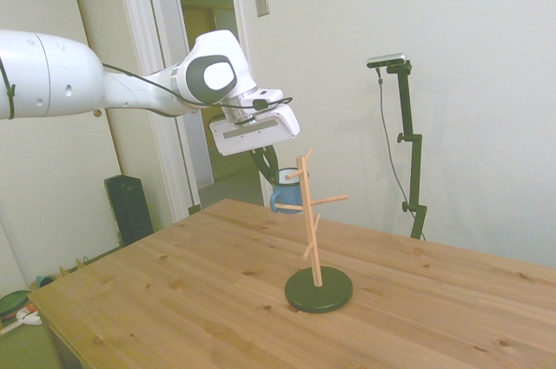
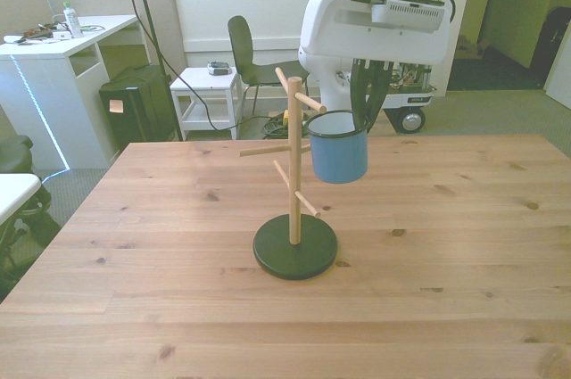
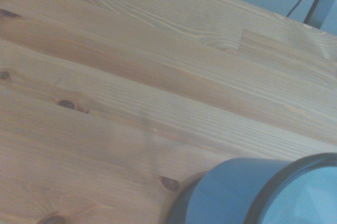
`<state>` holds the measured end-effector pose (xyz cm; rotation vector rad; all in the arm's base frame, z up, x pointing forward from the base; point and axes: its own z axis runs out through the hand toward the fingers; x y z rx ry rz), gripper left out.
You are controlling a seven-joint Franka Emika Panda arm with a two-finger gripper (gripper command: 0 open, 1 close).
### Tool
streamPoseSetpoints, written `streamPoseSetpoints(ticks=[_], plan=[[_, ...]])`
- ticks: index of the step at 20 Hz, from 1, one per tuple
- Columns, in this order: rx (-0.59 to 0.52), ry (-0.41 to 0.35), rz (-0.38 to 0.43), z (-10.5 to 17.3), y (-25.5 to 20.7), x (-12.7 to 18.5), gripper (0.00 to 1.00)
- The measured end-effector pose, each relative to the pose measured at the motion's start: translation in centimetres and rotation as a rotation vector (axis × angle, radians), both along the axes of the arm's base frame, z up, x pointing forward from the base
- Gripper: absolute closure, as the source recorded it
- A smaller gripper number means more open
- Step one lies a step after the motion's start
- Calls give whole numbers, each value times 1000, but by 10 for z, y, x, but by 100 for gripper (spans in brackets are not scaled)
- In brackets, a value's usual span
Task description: Hang the mug
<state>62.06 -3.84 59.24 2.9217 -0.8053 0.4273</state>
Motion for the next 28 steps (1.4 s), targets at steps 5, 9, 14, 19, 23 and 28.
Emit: streamPoseSetpoints(ticks=[5,9,14,19,23,28], plan=[[-16,9,-2,-4,-6,2,100],[-28,16,-6,-8,-11,3,0],[-29,20,-8,-11,-11,4,0],[-29,24,-10,-13,-11,5,0],[-29,19,-12,-11,-12,5,0],[-24,14,-12,-8,-11,4,0]])
